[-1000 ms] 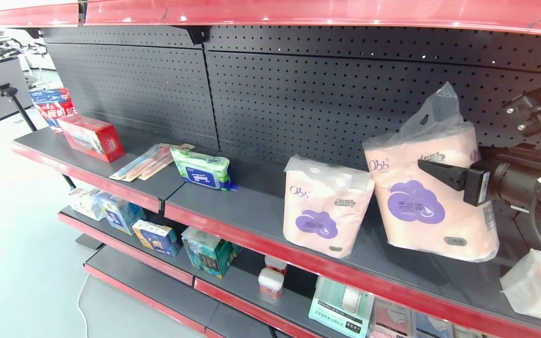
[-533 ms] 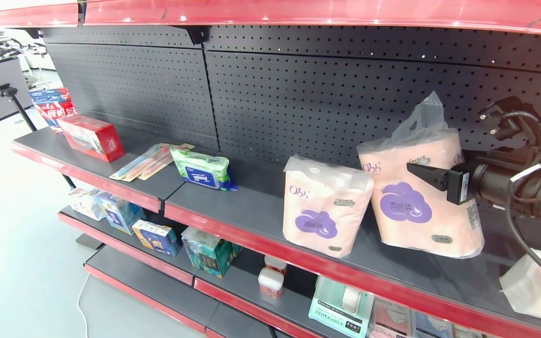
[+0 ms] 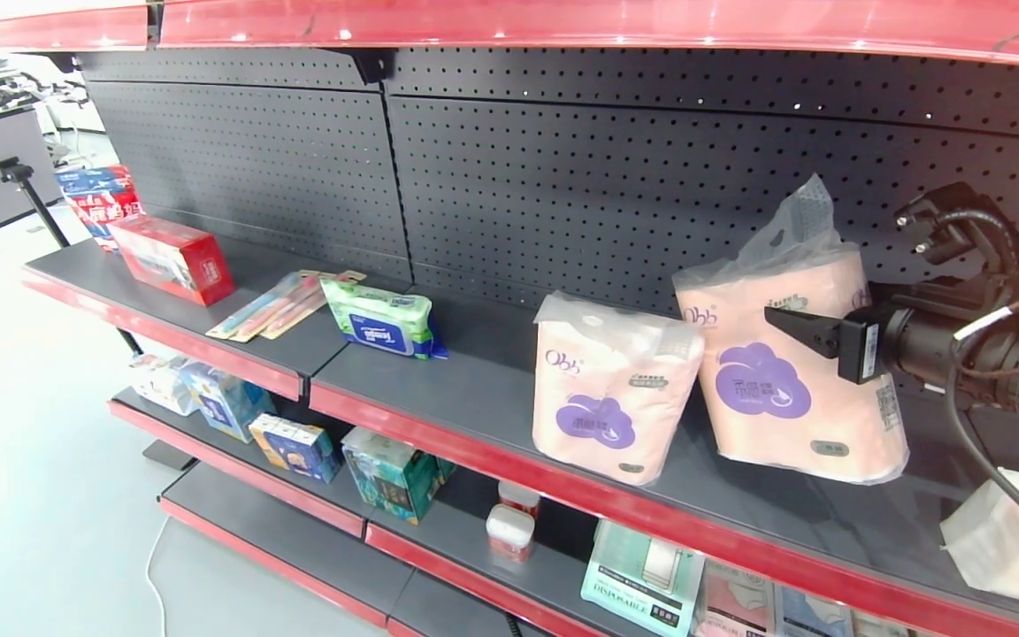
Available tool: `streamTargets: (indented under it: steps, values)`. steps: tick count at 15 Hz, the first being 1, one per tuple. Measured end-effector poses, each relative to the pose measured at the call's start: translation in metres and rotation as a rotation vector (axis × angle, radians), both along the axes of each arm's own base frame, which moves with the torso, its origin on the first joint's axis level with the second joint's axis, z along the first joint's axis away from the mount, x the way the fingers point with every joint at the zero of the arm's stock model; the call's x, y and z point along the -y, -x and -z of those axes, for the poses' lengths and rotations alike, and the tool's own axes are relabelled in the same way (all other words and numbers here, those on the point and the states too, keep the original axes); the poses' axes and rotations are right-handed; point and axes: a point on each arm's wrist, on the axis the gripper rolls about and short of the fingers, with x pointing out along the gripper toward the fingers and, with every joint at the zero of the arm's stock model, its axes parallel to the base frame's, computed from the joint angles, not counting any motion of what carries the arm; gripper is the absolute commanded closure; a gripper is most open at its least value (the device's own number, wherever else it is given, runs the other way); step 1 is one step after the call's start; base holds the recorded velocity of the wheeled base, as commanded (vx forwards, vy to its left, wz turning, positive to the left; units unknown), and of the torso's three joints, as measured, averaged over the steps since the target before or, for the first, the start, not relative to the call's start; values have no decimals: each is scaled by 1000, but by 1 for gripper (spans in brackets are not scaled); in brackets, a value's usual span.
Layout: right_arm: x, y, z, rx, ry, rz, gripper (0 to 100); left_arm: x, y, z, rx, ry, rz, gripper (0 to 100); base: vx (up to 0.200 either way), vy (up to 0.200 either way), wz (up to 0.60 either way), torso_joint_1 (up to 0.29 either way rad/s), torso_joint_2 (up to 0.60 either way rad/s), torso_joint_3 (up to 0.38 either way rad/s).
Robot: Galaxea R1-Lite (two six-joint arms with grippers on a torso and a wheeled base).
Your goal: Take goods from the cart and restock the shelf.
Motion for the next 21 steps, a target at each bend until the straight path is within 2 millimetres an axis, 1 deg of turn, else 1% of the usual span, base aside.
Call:
streamTargets:
  steps: [2,4,5,9,10,12,16,19,21]
  values:
    - [0,0,0,1,1,3,100,-1,0,0,-1,-1,-31,0,0,0,0,0,0,0]
    - [1,0,-1,2,1,4,100,-1,0,8,-75,9,-28,0,0,0,0,0,0,0]
    - [1,0,-1,3,1,3,100,-1,0,9,-87,6,-2,0,0,0,0,0,0,0]
    - [1,1,1,-3,2,5,100,-3,1,10,-97,-22,192,0,0,0,0,0,0,0]
    - [2,0,1,-3,2,7,100,-4,2,10,-91,-29,197,0,0,0,0,0,0,0]
    - [4,0,1,-3,2,14,100,-3,4,11,-63,-37,155,0,0,0,0,0,0,0]
    - [3,-5,0,0,-1,17,100,-4,7,12,-25,-45,153,0,0,0,0,0,0,0]
    - [5,-12,1,9,-3,28,100,-4,8,12,-17,-45,154,0,0,0,0,0,0,0]
    - [7,-20,3,33,-6,43,100,-4,8,12,-15,-45,153,0,0,0,0,0,0,0]
